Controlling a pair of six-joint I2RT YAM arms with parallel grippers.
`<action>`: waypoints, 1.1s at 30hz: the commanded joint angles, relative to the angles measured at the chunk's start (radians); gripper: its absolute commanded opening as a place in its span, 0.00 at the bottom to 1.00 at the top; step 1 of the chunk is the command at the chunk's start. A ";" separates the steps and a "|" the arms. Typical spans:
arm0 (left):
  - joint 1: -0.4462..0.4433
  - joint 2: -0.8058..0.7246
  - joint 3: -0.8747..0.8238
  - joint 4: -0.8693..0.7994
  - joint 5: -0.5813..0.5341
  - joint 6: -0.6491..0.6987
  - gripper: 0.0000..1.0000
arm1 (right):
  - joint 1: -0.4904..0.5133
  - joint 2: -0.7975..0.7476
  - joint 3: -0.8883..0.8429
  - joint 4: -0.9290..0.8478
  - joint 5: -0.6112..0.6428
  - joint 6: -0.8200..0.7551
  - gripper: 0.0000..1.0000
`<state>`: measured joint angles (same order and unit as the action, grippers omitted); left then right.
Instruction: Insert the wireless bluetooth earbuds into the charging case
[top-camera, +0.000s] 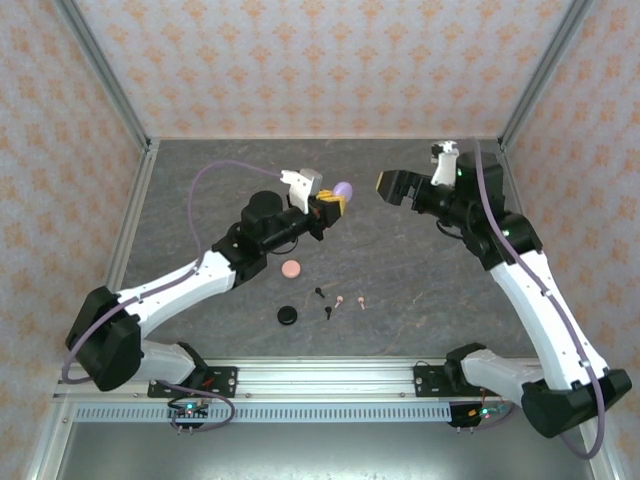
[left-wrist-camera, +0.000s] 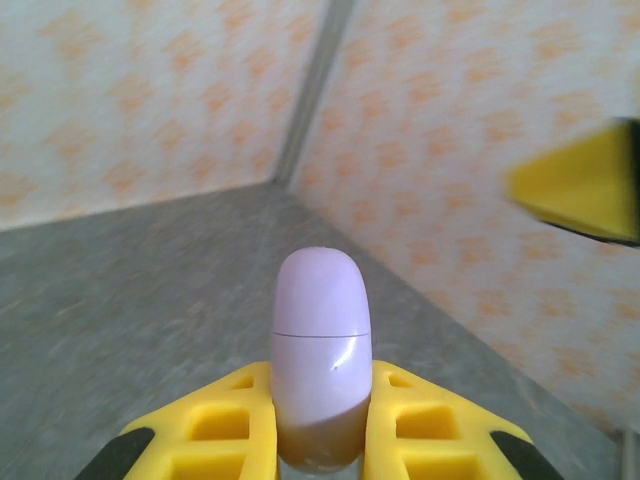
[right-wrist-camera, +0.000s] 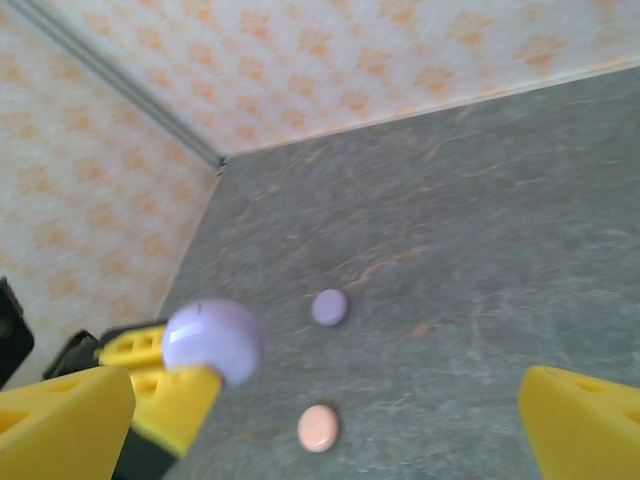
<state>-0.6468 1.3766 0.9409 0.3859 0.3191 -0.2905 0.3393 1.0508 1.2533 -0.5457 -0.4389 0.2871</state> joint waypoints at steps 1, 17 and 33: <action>0.083 0.084 0.047 -0.128 -0.081 -0.176 0.00 | -0.005 -0.035 -0.069 0.066 0.112 0.017 0.99; 0.174 0.523 0.325 -0.452 0.071 -0.350 0.01 | -0.005 -0.021 -0.143 0.081 0.097 0.050 0.99; 0.203 0.652 0.322 -0.392 0.082 -0.417 0.35 | -0.005 -0.020 -0.140 0.021 0.063 0.047 0.99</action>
<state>-0.4557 2.0209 1.2560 -0.0044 0.4118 -0.6975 0.3393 1.0325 1.1183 -0.5095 -0.3660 0.3290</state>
